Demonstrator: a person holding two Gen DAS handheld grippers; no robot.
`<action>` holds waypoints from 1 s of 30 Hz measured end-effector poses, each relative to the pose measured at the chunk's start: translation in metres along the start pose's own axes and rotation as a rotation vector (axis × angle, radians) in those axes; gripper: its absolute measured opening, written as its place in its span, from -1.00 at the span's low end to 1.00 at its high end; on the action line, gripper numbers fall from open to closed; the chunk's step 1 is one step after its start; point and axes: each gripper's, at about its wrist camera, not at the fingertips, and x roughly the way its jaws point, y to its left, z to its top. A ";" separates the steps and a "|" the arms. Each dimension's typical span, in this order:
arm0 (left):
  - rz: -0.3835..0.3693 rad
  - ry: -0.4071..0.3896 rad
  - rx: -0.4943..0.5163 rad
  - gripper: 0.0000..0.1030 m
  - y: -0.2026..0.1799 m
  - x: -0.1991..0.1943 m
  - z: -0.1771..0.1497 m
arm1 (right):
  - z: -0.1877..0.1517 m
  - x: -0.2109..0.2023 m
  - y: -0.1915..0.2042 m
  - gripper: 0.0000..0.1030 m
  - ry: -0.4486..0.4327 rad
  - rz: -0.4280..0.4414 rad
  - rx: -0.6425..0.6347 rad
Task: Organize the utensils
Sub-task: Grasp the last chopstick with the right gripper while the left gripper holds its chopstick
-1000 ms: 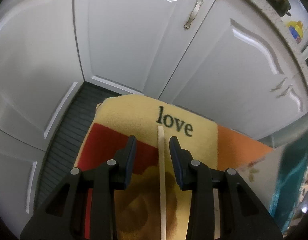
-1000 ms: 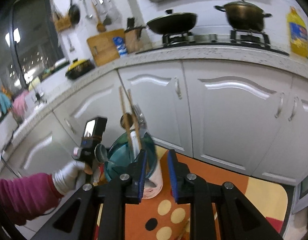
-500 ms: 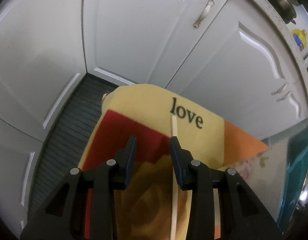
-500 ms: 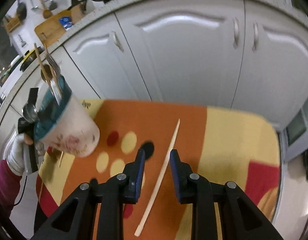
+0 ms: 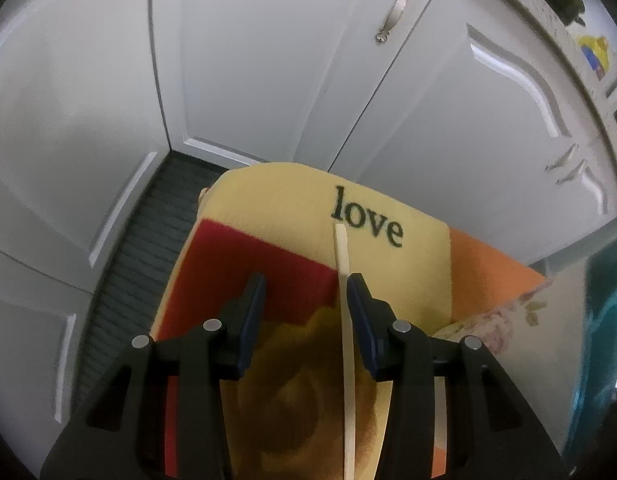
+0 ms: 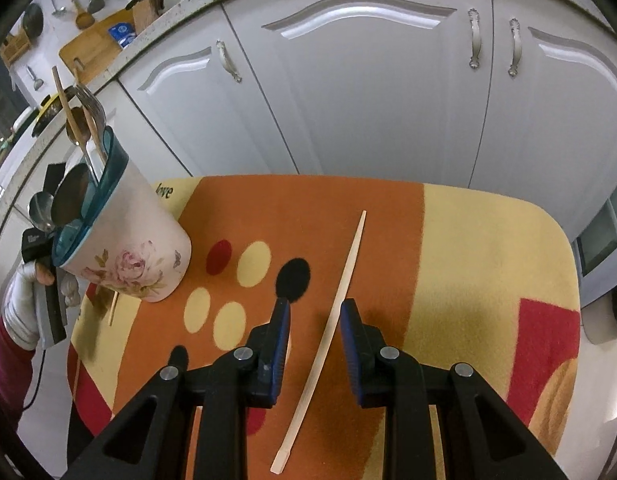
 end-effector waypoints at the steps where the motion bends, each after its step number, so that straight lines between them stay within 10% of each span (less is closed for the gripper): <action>1: 0.012 -0.003 0.020 -0.20 -0.003 0.001 0.000 | 0.000 0.001 0.000 -0.53 0.001 0.000 0.001; 30: 0.106 -0.015 0.229 -0.20 -0.020 0.021 0.016 | 0.050 0.064 -0.013 -0.72 0.088 -0.087 0.006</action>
